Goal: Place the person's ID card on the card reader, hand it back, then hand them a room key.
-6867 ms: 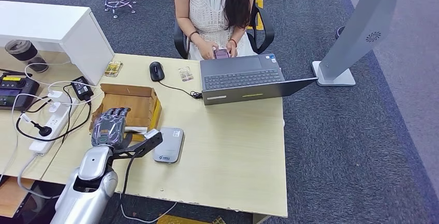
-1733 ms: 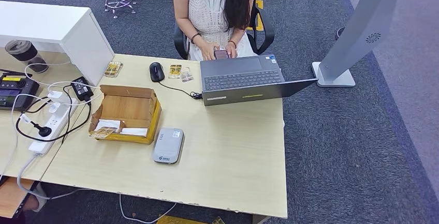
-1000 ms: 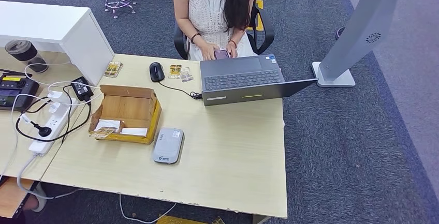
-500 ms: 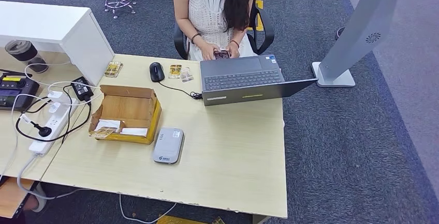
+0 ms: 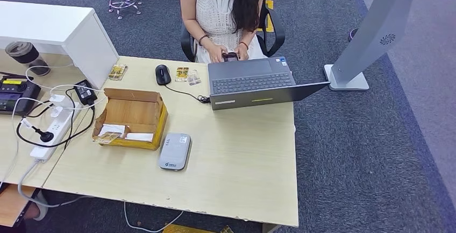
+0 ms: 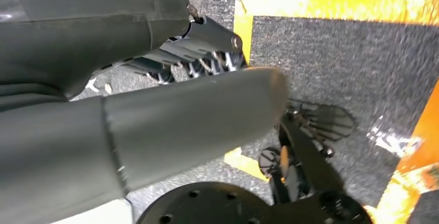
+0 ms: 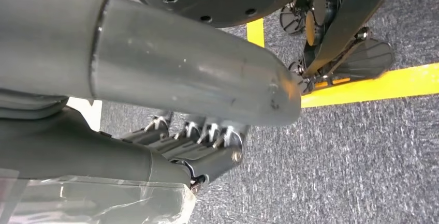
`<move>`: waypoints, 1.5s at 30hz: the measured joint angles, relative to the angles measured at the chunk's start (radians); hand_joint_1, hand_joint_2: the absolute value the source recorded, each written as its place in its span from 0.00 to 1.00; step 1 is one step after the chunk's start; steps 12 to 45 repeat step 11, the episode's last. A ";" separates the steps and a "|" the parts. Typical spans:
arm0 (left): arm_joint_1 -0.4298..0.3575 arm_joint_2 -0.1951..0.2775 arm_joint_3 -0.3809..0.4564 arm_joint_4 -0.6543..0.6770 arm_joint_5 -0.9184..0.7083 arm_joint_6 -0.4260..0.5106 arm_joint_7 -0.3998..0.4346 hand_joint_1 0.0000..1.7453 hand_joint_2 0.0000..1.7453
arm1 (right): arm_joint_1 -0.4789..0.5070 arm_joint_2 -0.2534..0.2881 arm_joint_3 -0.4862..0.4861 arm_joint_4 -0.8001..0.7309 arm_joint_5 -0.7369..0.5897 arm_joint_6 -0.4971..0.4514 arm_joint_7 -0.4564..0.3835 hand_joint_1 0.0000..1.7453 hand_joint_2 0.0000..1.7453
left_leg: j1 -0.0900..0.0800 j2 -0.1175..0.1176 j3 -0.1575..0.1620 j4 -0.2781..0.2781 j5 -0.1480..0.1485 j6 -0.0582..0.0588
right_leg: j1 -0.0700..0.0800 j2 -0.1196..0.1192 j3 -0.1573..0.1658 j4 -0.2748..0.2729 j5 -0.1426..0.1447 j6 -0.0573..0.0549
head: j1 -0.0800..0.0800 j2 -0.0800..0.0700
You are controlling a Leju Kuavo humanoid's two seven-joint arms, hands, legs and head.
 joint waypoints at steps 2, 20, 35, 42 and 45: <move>0.008 0.004 -0.052 -0.007 0.028 -0.005 0.002 0.00 0.00 | 0.005 -0.008 0.018 -0.008 -0.027 0.006 0.004 0.00 0.00 | 0.000 0.000 0.000 0.000 0.000 0.000 | 0.000 0.000 0.000 0.000 0.000 0.000 | 0.000 0.000; 0.025 0.013 -0.158 -0.024 0.066 -0.013 0.007 1.00 0.00 | 0.016 -0.024 0.059 -0.025 -0.060 0.012 0.007 1.00 0.00 | 0.000 0.000 0.000 0.000 0.000 0.000 | 0.000 0.000 0.000 0.000 0.000 0.000 | 0.000 0.000; 0.025 0.013 -0.158 -0.024 0.066 -0.013 0.007 1.00 0.00 | 0.016 -0.024 0.059 -0.025 -0.060 0.012 0.007 1.00 0.00 | 0.000 0.000 0.000 0.000 0.000 0.000 | 0.000 0.000 0.000 0.000 0.000 0.000 | 0.000 0.000; 0.025 0.013 -0.158 -0.024 0.066 -0.013 0.007 1.00 0.00 | 0.016 -0.024 0.059 -0.025 -0.060 0.012 0.007 1.00 0.00 | 0.000 0.000 0.000 0.000 0.000 0.000 | 0.000 0.000 0.000 0.000 0.000 0.000 | 0.000 0.000; 0.025 0.013 -0.158 -0.024 0.066 -0.013 0.007 1.00 0.00 | 0.016 -0.024 0.059 -0.025 -0.060 0.012 0.007 1.00 0.00 | 0.000 0.000 0.000 0.000 0.000 0.000 | 0.000 0.000 0.000 0.000 0.000 0.000 | 0.000 0.000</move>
